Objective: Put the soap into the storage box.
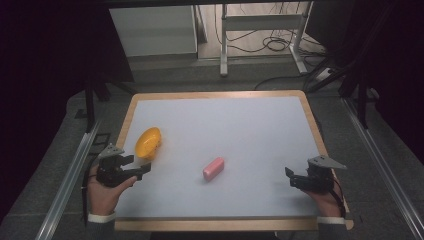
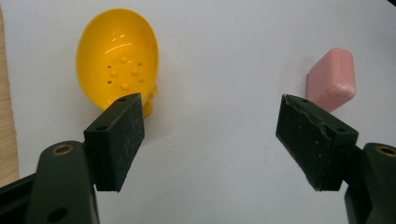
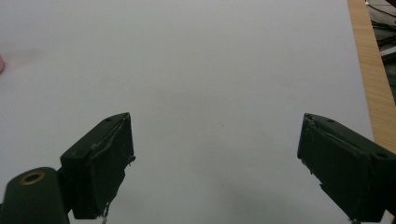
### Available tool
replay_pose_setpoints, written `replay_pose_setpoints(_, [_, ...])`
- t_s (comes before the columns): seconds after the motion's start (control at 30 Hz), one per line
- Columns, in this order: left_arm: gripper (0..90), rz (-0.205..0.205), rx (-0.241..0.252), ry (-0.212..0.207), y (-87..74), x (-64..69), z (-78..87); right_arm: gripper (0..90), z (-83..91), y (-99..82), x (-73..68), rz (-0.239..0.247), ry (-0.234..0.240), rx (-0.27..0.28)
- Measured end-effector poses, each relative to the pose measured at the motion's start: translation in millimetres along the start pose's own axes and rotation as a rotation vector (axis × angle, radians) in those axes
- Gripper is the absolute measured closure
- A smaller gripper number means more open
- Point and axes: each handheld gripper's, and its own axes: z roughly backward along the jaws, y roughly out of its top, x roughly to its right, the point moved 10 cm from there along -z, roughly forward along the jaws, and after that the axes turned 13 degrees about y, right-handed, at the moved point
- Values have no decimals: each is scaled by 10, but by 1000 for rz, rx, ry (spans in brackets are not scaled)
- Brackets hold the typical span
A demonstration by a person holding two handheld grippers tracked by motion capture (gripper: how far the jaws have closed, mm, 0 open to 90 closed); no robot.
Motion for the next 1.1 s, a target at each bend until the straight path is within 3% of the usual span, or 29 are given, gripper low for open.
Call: replay_pose_setpoints(1.1, [233,-136,-55,-31,245,391,-122,106,41,-13,25,12,-16,-9])
